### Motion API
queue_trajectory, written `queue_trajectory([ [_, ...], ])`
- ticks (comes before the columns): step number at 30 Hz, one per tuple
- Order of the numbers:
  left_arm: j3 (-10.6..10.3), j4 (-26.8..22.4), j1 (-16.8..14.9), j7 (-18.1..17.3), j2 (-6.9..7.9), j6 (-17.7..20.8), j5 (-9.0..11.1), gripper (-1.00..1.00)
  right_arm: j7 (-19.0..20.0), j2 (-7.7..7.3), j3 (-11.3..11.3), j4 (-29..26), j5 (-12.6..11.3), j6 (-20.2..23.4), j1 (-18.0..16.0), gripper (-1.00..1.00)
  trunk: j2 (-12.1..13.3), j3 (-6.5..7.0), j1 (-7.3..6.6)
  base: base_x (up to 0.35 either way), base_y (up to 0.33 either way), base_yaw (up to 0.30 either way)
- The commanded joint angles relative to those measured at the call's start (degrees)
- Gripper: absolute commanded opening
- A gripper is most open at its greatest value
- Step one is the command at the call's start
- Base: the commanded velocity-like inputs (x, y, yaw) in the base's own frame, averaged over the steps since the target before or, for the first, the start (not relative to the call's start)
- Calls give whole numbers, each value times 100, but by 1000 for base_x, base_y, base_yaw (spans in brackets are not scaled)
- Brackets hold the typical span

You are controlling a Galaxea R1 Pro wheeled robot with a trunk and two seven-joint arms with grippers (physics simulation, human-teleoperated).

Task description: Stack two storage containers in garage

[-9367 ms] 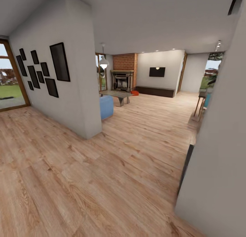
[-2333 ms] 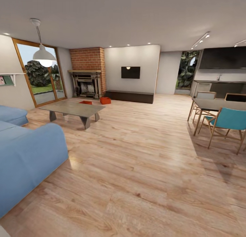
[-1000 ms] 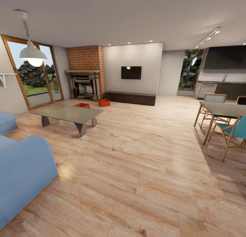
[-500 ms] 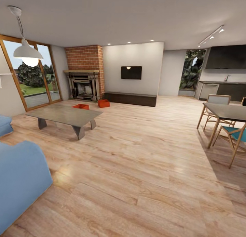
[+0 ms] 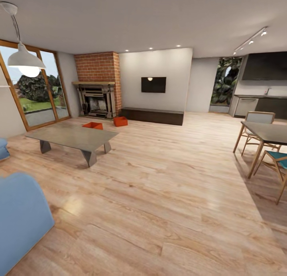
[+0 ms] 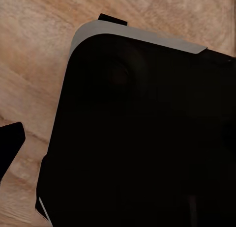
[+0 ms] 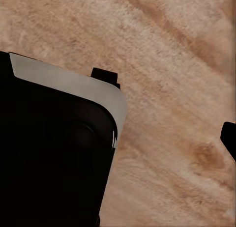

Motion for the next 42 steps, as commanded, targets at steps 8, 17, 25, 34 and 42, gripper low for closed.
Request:
queue_trajectory([
  [8,-4,-6,0,3,-2,-2,22,100,10,1,36,18,-44,-8,-7,100,-2,-5,3,324,0,0],
  [17,0,-6,-2,3,0,0,27,100,16,-5,43,18,-34,-11,-7,100,-2,-5,3,324,0,0],
  [25,3,-6,1,3,7,0,27,100,19,0,36,18,-31,-19,-7,100,-2,-5,3,324,0,0],
  [34,3,-6,-1,3,7,8,27,100,19,2,28,18,-21,-29,-7,100,-2,-5,3,324,0,0],
  [42,-5,-6,-3,3,7,-3,27,100,19,7,-7,18,-30,-35,-7,100,-2,-5,3,324,0,-173],
])
